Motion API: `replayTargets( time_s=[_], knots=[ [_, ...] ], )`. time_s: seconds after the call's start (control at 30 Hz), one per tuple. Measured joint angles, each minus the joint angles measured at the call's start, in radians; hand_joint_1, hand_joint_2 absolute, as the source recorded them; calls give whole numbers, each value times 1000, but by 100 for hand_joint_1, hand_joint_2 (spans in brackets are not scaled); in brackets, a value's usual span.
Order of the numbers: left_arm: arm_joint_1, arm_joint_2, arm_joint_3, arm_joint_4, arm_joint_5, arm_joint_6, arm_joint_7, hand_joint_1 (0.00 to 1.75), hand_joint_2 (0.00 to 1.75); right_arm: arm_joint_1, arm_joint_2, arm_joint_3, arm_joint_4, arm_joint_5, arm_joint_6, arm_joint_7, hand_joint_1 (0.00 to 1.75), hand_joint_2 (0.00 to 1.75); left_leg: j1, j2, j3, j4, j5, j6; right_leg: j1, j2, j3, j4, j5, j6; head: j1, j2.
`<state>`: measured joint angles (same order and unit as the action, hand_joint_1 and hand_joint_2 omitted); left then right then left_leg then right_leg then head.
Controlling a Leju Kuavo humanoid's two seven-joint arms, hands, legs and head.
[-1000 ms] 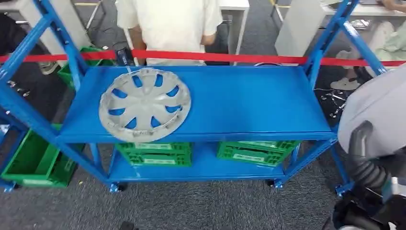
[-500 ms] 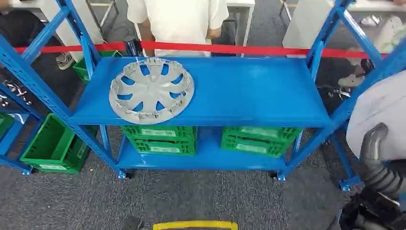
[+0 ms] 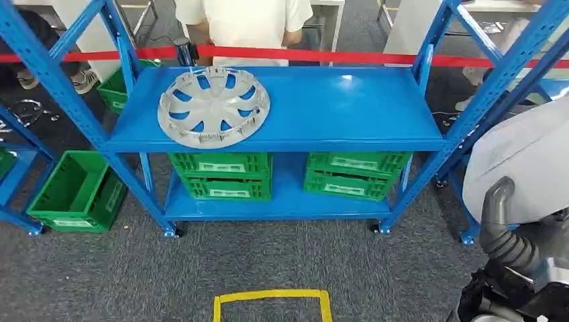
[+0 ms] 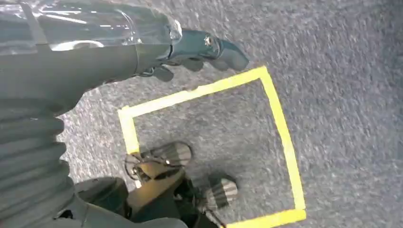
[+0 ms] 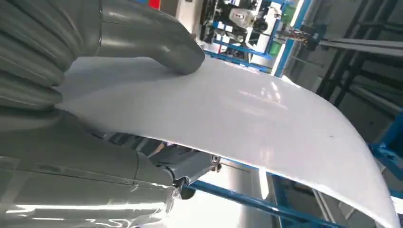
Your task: Take the parts from the cabinet and place them on the table.
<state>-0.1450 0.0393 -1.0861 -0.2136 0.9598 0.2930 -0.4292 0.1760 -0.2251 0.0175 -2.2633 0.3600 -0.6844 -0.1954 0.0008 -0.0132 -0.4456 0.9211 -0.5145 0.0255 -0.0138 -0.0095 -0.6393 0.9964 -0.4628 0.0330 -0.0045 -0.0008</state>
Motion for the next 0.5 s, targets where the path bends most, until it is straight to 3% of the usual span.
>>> replayTargets(
  time_s=[0.03, 0.07, 0.1, 0.13, 0.17, 0.2, 0.23, 0.27, 0.3, 0.33, 0.4, 0.43, 0.47, 0.5],
  knots=[
    [-1, -2, 0, 0, -7, 0, -2, 0, 175, 2, 3, -9, 3, -12, 0, -11, 175, 175, -1, -1, -14, 0, 12, 3, -1, 0, -11, 60, -63, 3, 8, 0],
    [-2, -4, 0, 0, -17, -1, -2, 0, 175, 5, 8, -20, 5, -21, 0, -26, 175, 175, -3, -2, -36, 1, 30, 5, -1, 0, -27, 158, -139, 6, 18, 0],
    [-1, -6, 0, 0, -24, -1, 1, 0, 175, 8, 13, -26, 6, -24, 0, -36, 175, 175, -5, -3, -54, 1, 44, 6, -1, 1, -34, 226, -169, 6, 24, 0],
    [-1, -7, 0, 0, -32, -2, 10, 0, 175, 13, 18, -34, 8, -24, 0, -43, 175, 175, -7, -3, -74, 3, 59, 6, -1, 3, -32, 278, -164, 5, 30, 0],
    [0, -7, -1, 0, -37, -4, 18, 0, 175, 16, 22, -39, 10, -24, 0, -44, 175, 175, -9, -4, -91, 6, 71, 6, -1, 3, -20, 291, -136, 2, 36, 0],
    [0, -6, -1, 0, -40, -7, 28, 0, 175, 16, 26, -47, 12, -25, 0, -44, 175, 175, -12, -3, -116, 11, 86, 4, -1, 4, 18, 262, -81, -3, 43, 0],
    [0, -5, -1, 0, -40, -8, 36, 0, 175, 15, 27, -50, 12, -26, 0, -42, 175, 175, -12, -3, -131, 14, 95, 2, 0, 4, 66, 202, -49, -8, 46, 0],
    [-1, -4, -1, 0, -39, -8, 41, 0, 175, 15, 29, -54, 12, -28, 0, -37, 175, 175, -13, -3, -143, 16, 106, 0, 3, 4, 139, 104, -42, -15, 46, 0],
    [-2, -3, -1, 0, -35, -9, 40, 0, 175, 14, 31, -62, 11, -30, 0, -26, 175, 175, -14, -5, -148, 19, 116, -5, 8, 5, 229, -16, -73, -22, 47, 0],
    [-3, -1, 0, 0, -29, -9, 40, 0, 175, 12, 32, -69, 9, -32, 0, -16, 175, 175, -18, -4, -150, 23, 122, -9, 11, 4, 283, -113, -90, -28, 51, 0],
    [-5, 6, 0, 0, -24, -9, 37, 0, 175, 13, 34, -75, 10, -34, 0, -6, 175, 175, -13, 1, -161, 21, 147, -20, 16, 10, 277, -116, -95, -33, 42, 0],
    [-3, 9, 0, 0, -22, -9, 37, 0, 175, 14, 36, -77, 10, -34, 0, -3, 175, 175, -13, 1, -165, 21, 156, -26, 17, 9, 267, -113, -84, -38, 44, 0],
    [-2, 17, 0, 1, -21, -9, 37, 0, 175, 13, 38, -80, 12, -34, 0, -1, 175, 175, -10, 4, -176, 25, 151, -31, 8, 4, 251, -114, -68, -45, 46, 0],
    [-1, 18, 0, 1, -20, -9, 37, 0, 175, 13, 38, -82, 13, -35, 0, 0, 175, 175, -11, 11, -192, 56, 88, -37, 10, 5, 231, -110, -55, -51, 39, 0]
  ],
)
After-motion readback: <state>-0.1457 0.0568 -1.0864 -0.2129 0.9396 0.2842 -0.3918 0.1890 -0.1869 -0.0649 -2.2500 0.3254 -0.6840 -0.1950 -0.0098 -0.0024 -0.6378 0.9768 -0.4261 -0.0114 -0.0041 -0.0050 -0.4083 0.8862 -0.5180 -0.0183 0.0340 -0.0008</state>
